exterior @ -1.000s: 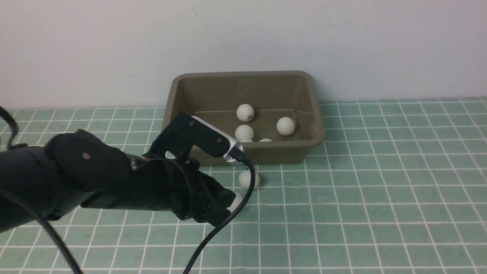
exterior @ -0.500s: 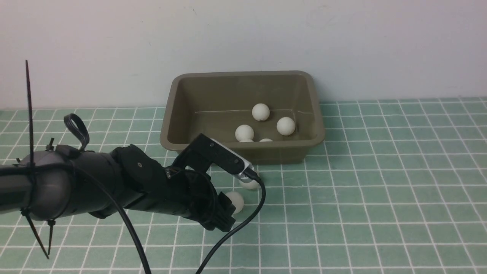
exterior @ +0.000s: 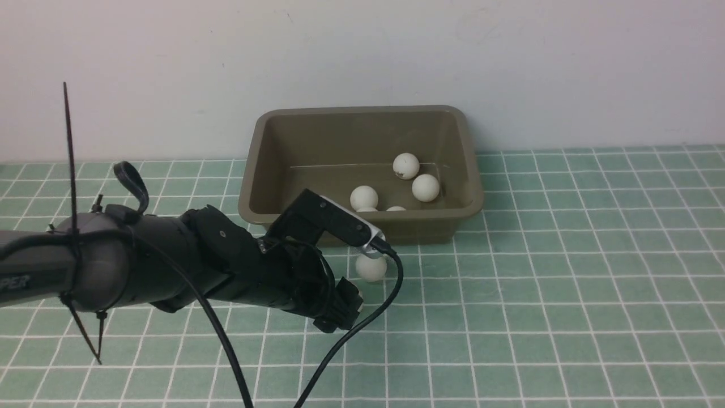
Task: Put the table tennis balls in the box on the green coffee tablecloth.
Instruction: 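Reach for and grasp a ping pong ball on the table beside the basket, then drop the ball into the bin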
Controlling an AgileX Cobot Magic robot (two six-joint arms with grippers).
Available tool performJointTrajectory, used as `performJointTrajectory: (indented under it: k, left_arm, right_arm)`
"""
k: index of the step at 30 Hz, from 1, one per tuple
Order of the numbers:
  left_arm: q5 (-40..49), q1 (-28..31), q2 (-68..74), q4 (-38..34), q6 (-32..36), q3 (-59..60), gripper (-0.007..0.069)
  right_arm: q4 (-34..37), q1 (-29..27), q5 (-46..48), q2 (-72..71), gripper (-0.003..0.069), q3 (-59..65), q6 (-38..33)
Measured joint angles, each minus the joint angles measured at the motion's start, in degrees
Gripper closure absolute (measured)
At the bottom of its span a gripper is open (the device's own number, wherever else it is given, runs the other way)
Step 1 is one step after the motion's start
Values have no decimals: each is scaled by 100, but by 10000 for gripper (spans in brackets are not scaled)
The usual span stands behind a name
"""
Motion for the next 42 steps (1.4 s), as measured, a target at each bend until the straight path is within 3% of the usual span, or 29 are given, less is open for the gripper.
performJointTrajectory:
  k: [13,17,20,31,38,42]
  left_arm:
    - [0,0,347,0,126,-74,77]
    - [0,0,360,0,133,-74,172]
    - [-22,0,360,0,171,-76,296]
    - [644,-11,-694,6,485,-81,290]
    - [-1228,25,-951,-14,1360,-81,290]
    - [-1780,48,-608,72,1762,-402,290]
  right_arm:
    - [7,0,0,0,341,0,21]
    - [7,0,0,0,341,0,21]
    - [7,0,0,0,341,0,21]
    - [-7,0,0,0,341,0,21]
    - [-12,0,0,0,341,0,38]
    - [-12,0,0,0,341,0,38]
